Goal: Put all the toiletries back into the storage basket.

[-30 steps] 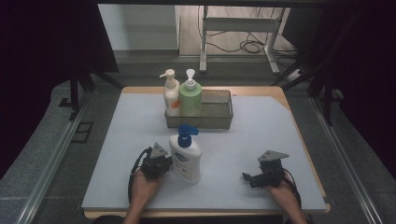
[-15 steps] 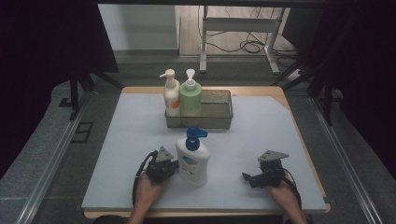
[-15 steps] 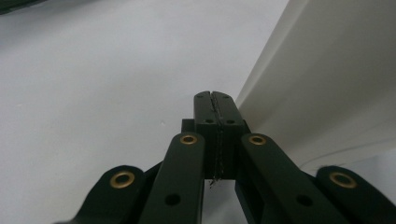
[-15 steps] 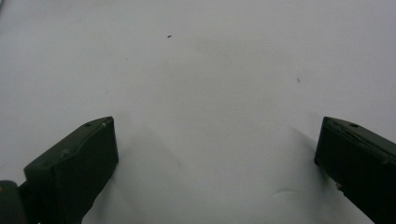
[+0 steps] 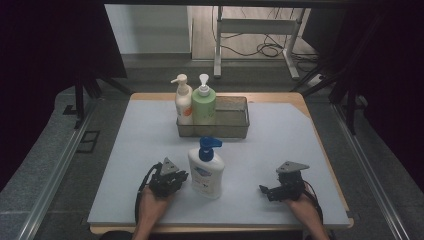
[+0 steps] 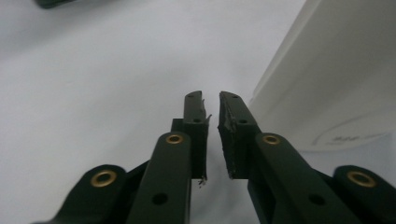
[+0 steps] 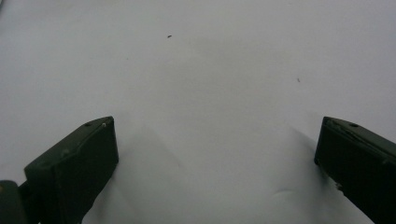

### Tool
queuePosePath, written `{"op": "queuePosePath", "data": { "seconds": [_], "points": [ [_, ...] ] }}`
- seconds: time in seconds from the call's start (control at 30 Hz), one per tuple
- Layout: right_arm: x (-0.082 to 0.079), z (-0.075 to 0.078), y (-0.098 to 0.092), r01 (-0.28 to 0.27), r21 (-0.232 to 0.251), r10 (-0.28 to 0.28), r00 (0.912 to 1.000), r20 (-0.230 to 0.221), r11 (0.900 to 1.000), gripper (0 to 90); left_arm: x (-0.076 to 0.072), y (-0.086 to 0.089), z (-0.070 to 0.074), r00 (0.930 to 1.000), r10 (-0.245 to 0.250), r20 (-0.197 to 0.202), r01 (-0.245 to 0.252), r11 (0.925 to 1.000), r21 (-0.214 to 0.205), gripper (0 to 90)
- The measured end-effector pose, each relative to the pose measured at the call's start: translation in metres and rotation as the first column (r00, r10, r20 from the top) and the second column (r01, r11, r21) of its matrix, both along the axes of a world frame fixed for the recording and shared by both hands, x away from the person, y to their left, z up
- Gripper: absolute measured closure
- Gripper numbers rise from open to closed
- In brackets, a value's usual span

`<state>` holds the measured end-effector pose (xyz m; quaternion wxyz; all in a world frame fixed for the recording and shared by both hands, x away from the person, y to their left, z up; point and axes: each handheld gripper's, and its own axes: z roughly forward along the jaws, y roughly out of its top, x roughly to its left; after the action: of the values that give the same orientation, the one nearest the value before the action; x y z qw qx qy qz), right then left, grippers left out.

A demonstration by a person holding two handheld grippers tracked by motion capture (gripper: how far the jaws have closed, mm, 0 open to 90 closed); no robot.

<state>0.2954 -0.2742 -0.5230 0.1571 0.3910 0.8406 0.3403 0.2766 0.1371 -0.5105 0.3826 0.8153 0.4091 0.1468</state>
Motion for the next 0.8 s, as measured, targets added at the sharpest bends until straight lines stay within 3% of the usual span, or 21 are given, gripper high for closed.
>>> {"op": "queuePosePath", "data": {
  "seconds": [0.17, 0.5, 0.8],
  "points": [
    [0.0, 0.0, 0.0, 0.0, 0.0, 0.0, 1.0, 0.0, 1.0, 0.0, -0.007, 0.012, 0.004, 0.9993, 0.035, 0.008, -0.035, 0.9994, 0.0, 72.4],
    [0.0, 0.001, 0.0, -0.018, 0.007, 0.018, 0.9998, -0.001, 0.9998, 0.0, -0.02, 0.028, 0.001, 0.9966, 0.082, -0.012, -0.082, 0.9962, 0.029, 56.2],
    [-0.004, 0.009, 0.002, -0.048, 0.012, 0.047, 0.9986, 0.024, 0.9988, 0.0, -0.02, 0.034, -0.005, 0.9929, 0.117, -0.023, -0.116, 0.9926, 0.036, 39.4]
  ]
}}
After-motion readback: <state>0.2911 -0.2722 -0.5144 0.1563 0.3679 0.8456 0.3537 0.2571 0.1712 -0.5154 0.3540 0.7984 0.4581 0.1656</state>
